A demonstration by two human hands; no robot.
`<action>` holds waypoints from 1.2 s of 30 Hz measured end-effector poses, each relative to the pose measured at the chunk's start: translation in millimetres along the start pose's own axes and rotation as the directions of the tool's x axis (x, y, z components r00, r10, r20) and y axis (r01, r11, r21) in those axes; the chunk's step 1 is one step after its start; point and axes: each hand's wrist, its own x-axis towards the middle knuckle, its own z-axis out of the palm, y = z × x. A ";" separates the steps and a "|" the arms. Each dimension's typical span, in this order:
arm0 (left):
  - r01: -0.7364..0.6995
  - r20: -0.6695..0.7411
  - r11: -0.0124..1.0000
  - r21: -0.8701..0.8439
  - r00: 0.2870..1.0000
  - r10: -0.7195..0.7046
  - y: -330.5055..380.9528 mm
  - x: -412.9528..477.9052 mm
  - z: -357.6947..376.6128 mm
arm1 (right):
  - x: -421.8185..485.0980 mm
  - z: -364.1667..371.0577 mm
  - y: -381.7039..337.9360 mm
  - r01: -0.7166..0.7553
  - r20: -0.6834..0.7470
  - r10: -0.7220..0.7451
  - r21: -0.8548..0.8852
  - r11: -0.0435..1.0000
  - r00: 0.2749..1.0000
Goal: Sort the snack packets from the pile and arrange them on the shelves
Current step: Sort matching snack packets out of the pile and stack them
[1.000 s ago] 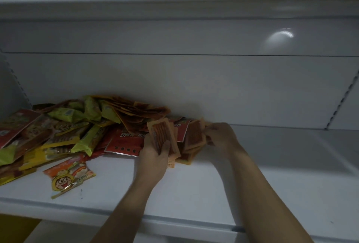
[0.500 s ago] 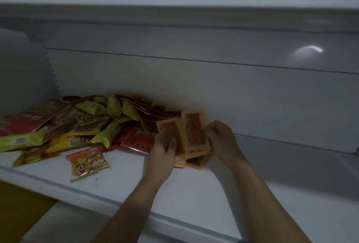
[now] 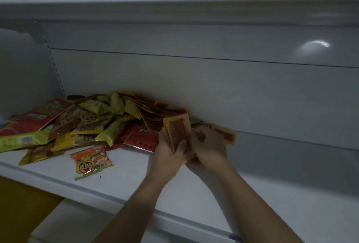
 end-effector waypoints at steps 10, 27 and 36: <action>-0.015 -0.078 1.000 -0.012 0.997 0.014 -1.7 1.3 -4.1 | 10.7 -19.6 27.7 -0.256 0.160 0.376 -0.493 0.831 0.913; 0.002 -0.021 0.999 -0.035 1.000 -0.002 -4.7 3.0 -3.1 | 34.5 -50.7 58.4 -0.279 -0.139 0.334 0.312 0.908 0.932; -0.007 0.045 0.988 -0.155 0.999 0.014 -2.8 3.3 -3.3 | 16.7 -4.2 19.1 -0.066 0.064 0.048 0.299 0.952 0.997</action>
